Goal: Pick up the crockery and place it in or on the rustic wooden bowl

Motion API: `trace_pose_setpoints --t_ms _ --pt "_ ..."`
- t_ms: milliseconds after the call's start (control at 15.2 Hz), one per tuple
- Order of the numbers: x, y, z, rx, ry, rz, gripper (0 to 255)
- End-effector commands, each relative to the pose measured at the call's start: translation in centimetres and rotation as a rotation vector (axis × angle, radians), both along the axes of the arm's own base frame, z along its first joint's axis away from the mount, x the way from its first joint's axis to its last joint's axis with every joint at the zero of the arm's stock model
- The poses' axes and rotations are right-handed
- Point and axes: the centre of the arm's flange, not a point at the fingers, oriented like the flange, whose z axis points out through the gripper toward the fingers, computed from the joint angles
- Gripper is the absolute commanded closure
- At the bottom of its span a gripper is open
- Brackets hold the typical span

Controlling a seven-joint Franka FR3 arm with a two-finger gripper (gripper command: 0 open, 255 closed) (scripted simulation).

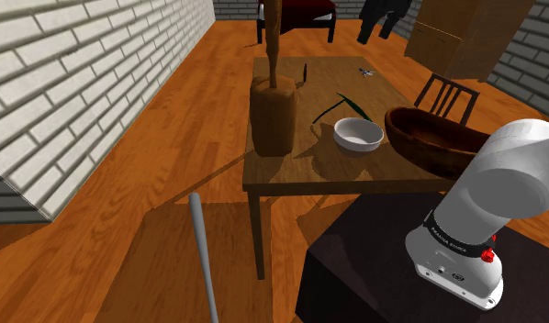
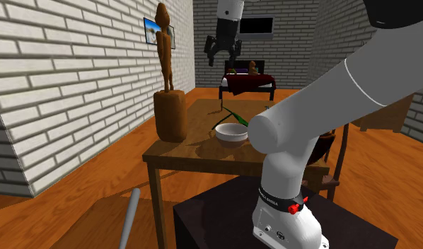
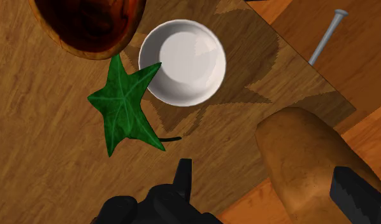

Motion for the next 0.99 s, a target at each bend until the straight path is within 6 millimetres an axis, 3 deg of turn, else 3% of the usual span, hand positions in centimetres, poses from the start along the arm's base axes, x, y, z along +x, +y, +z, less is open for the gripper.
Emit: trace_pose_setpoints --t_ms 0,924 --pt "0.0 0.0 0.0 0.000 0.000 0.000 0" --pt "1.1 3.0 -18.4 -0.130 0.047 -0.054 0"
